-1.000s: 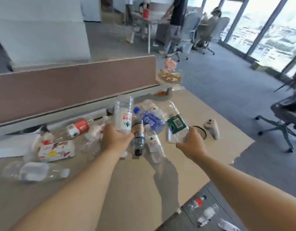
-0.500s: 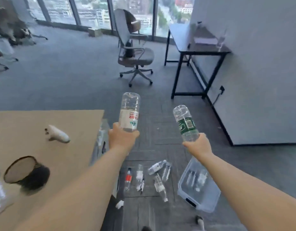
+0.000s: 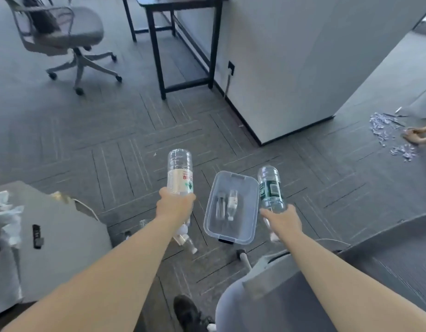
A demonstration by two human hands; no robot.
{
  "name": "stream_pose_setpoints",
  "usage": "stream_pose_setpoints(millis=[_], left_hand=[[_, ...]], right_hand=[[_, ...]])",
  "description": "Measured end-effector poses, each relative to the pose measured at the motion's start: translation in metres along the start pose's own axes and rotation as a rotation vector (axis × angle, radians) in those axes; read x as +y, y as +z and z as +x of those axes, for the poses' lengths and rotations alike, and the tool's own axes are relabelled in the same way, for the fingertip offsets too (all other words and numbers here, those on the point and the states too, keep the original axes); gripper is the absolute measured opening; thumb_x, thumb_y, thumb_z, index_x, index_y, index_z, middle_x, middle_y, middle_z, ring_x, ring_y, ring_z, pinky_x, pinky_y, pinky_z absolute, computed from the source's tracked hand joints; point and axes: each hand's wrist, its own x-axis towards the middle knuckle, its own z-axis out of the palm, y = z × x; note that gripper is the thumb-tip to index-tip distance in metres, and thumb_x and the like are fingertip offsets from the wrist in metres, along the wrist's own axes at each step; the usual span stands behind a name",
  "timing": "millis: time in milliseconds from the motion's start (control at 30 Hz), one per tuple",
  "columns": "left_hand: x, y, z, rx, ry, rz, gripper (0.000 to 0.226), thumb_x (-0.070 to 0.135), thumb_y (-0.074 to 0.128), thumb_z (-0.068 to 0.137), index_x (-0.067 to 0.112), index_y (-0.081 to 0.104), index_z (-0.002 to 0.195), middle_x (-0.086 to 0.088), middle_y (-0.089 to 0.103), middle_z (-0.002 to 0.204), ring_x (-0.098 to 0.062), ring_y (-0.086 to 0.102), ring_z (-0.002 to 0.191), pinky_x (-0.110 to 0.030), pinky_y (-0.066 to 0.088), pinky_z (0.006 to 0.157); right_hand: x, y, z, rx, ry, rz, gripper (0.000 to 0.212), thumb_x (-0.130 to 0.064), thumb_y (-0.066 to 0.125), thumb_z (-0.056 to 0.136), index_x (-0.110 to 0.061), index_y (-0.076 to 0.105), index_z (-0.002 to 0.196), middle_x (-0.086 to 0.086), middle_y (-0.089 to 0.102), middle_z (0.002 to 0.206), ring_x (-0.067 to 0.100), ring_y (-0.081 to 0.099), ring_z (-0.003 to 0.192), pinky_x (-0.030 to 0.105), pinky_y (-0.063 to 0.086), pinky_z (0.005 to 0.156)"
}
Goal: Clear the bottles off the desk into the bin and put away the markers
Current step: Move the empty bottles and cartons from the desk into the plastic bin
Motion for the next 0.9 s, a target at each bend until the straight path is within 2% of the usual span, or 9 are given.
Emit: stream_pose_setpoints(millis=[67,200,300,333,433,567,733,833,900], left_hand=[[-0.007,0.006,0.009,0.036,-0.008,0.062,0.066,0.029,0.062,0.083,0.009,0.027,0.134,-0.014,0.048,0.120,-0.031,0.050,0.099,-0.038,0.045,0.084],[-0.027,0.017,0.009,0.031,-0.074,0.205,0.071,0.031,0.065,0.083,0.005,0.028,0.137,-0.017,0.053,0.123,-0.032,0.051,0.097,-0.038,0.047,0.085],[-0.028,0.036,0.002,-0.010,-0.133,0.214,0.069,0.028,0.066,0.083,0.002,0.029,0.135,-0.018,0.051,0.125,-0.030,0.047,0.094,-0.035,0.042,0.077],[-0.021,0.044,0.001,-0.022,-0.107,0.223,0.068,0.028,0.067,0.083,0.003,0.029,0.135,-0.017,0.052,0.124,-0.029,0.046,0.093,-0.034,0.040,0.075],[0.013,0.066,0.002,-0.077,0.059,0.243,0.071,0.033,0.065,0.084,0.007,0.027,0.138,-0.014,0.053,0.120,-0.027,0.050,0.092,-0.034,0.041,0.072],[0.050,0.070,0.005,-0.110,0.228,0.255,0.085,0.047,0.058,0.086,0.015,0.013,0.150,-0.015,0.050,0.132,-0.027,0.057,0.095,-0.035,0.046,0.075],[0.039,0.025,0.013,-0.016,0.192,0.262,0.081,0.047,0.056,0.089,0.019,0.013,0.151,-0.017,0.056,0.127,-0.016,0.056,0.065,-0.027,0.039,0.050],[0.015,-0.025,0.019,0.079,0.130,0.258,0.078,0.046,0.057,0.088,0.020,0.016,0.149,-0.016,0.055,0.127,-0.023,0.064,0.078,-0.029,0.047,0.057],[0.000,-0.064,0.018,0.162,0.081,0.228,0.078,0.047,0.057,0.088,0.018,0.018,0.149,-0.016,0.052,0.132,-0.031,0.063,0.099,-0.035,0.051,0.073]], right_hand=[[-0.011,0.000,0.006,-0.005,-0.085,0.016,0.080,-0.031,0.068,0.083,-0.004,0.026,0.145,0.015,0.047,0.138,0.031,0.050,0.121,0.029,0.038,0.081],[-0.002,0.011,-0.001,-0.092,-0.131,0.007,0.061,-0.031,0.061,0.090,-0.006,0.036,0.139,0.013,0.047,0.138,0.028,0.050,0.122,0.027,0.035,0.081],[0.026,0.023,-0.010,-0.178,-0.076,-0.036,0.066,-0.037,0.057,0.091,-0.009,0.031,0.145,0.009,0.041,0.146,0.025,0.044,0.130,0.033,0.039,0.098],[0.034,0.023,-0.012,-0.184,-0.063,-0.050,0.066,-0.038,0.056,0.091,-0.010,0.032,0.146,0.008,0.040,0.146,0.023,0.044,0.128,0.035,0.039,0.100],[0.044,0.018,-0.011,-0.174,-0.039,-0.066,0.053,-0.036,0.053,0.093,-0.011,0.041,0.139,0.008,0.048,0.137,0.024,0.054,0.110,0.034,0.044,0.086],[0.028,0.008,-0.004,-0.172,-0.084,-0.114,0.046,-0.029,0.049,0.097,-0.007,0.044,0.137,0.010,0.049,0.136,0.027,0.052,0.121,0.032,0.043,0.085],[-0.011,0.015,0.002,-0.199,-0.164,-0.170,0.060,-0.035,0.049,0.096,-0.008,0.034,0.146,0.008,0.040,0.147,0.024,0.047,0.126,0.030,0.039,0.089],[-0.044,0.030,-0.004,-0.236,-0.229,-0.265,0.049,-0.030,0.048,0.096,0.000,0.045,0.135,0.016,0.051,0.136,0.030,0.051,0.122,0.037,0.043,0.095],[-0.069,0.047,-0.012,-0.268,-0.290,-0.311,0.038,-0.026,0.049,0.096,0.000,0.052,0.124,0.016,0.060,0.119,0.031,0.058,0.109,0.037,0.046,0.086]])
